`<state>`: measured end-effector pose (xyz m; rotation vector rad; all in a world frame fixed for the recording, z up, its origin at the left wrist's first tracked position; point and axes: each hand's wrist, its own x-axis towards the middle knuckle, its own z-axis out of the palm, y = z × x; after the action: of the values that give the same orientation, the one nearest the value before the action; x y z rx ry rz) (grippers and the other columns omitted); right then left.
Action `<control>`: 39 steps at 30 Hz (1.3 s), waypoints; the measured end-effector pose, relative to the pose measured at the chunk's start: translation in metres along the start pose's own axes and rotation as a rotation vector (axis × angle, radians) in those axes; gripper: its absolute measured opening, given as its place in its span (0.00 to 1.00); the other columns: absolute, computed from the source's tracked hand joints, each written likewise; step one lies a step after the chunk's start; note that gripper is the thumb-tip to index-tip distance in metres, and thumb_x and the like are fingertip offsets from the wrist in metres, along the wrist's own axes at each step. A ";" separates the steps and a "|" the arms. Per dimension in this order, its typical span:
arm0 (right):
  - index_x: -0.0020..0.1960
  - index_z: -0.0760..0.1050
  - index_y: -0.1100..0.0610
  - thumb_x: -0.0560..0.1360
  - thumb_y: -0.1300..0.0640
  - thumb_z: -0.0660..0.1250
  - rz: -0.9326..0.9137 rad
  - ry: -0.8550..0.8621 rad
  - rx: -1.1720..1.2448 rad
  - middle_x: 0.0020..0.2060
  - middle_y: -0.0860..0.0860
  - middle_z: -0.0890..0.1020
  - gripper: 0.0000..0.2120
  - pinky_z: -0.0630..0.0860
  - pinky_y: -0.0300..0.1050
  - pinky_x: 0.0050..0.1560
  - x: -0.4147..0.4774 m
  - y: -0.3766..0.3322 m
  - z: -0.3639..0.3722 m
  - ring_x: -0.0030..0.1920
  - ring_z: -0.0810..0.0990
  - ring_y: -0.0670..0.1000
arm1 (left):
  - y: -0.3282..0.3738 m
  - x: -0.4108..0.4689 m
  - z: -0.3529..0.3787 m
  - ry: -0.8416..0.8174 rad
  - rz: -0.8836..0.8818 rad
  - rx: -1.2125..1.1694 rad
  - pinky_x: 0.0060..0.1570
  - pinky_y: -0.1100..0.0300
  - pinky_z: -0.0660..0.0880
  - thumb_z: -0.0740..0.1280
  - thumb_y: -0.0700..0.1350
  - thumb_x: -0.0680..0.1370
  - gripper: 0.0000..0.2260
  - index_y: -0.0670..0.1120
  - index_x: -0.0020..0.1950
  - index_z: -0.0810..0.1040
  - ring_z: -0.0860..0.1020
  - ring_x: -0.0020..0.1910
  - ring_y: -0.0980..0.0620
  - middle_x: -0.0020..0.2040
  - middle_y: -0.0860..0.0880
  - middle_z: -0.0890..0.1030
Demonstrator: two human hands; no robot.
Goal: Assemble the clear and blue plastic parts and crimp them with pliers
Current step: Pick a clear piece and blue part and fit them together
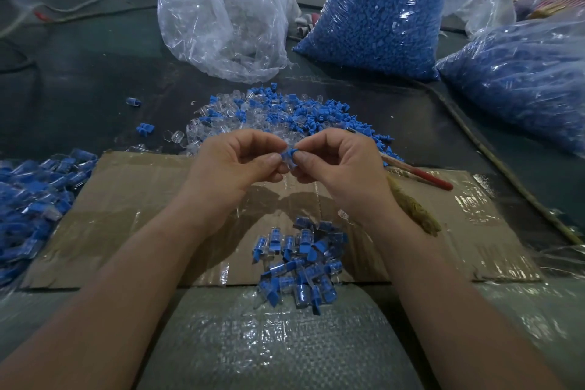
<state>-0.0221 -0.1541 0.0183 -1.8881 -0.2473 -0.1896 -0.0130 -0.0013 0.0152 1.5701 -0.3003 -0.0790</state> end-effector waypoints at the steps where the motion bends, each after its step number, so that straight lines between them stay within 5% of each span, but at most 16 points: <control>1: 0.39 0.76 0.50 0.71 0.66 0.69 -0.007 -0.001 -0.022 0.32 0.47 0.81 0.11 0.79 0.38 0.38 0.000 0.000 0.000 0.34 0.81 0.46 | 0.000 0.000 0.000 0.003 0.000 -0.007 0.36 0.70 0.76 0.64 0.31 0.73 0.10 0.45 0.43 0.78 0.81 0.34 0.58 0.34 0.52 0.83; 12: 0.35 0.77 0.54 0.63 0.62 0.74 0.042 -0.143 0.109 0.28 0.46 0.81 0.07 0.77 0.35 0.35 -0.001 -0.003 -0.010 0.31 0.80 0.44 | -0.005 0.003 -0.005 -0.023 -0.087 -0.145 0.33 0.67 0.77 0.67 0.39 0.67 0.07 0.42 0.44 0.77 0.81 0.33 0.55 0.34 0.48 0.83; 20: 0.45 0.76 0.48 0.60 0.57 0.76 0.024 -0.124 0.058 0.41 0.45 0.82 0.16 0.79 0.38 0.44 -0.001 -0.002 -0.006 0.43 0.81 0.44 | -0.005 0.005 -0.005 -0.031 -0.136 -0.250 0.36 0.64 0.79 0.67 0.39 0.64 0.06 0.41 0.40 0.78 0.81 0.33 0.53 0.33 0.49 0.82; 24: 0.47 0.78 0.51 0.65 0.67 0.73 0.043 -0.216 0.183 0.39 0.44 0.84 0.15 0.78 0.35 0.44 -0.001 -0.002 -0.006 0.43 0.83 0.45 | -0.004 0.006 -0.004 -0.044 -0.178 -0.262 0.32 0.65 0.77 0.66 0.39 0.64 0.07 0.40 0.42 0.75 0.80 0.30 0.54 0.30 0.50 0.81; 29: 0.44 0.79 0.50 0.61 0.59 0.73 0.047 -0.189 0.198 0.38 0.44 0.84 0.12 0.78 0.35 0.44 -0.001 -0.001 -0.006 0.42 0.83 0.45 | -0.001 0.006 -0.005 -0.027 -0.173 -0.305 0.28 0.66 0.76 0.65 0.43 0.67 0.08 0.39 0.42 0.75 0.79 0.28 0.55 0.30 0.49 0.80; 34: 0.44 0.79 0.49 0.62 0.58 0.73 0.051 -0.199 0.153 0.37 0.44 0.84 0.11 0.78 0.35 0.43 -0.001 0.002 -0.008 0.42 0.83 0.45 | -0.001 0.001 -0.003 -0.057 -0.127 -0.169 0.30 0.66 0.76 0.69 0.40 0.62 0.07 0.41 0.39 0.79 0.81 0.30 0.53 0.32 0.47 0.82; 39: 0.44 0.78 0.45 0.64 0.59 0.73 0.025 -0.209 0.061 0.37 0.41 0.83 0.12 0.79 0.36 0.46 0.000 0.007 -0.005 0.43 0.83 0.43 | -0.003 0.002 -0.003 -0.013 -0.121 -0.084 0.27 0.65 0.76 0.68 0.32 0.69 0.05 0.40 0.37 0.77 0.80 0.27 0.53 0.29 0.46 0.81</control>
<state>-0.0204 -0.1614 0.0131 -1.8497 -0.3664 0.0325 -0.0099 0.0012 0.0126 1.5043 -0.2095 -0.1940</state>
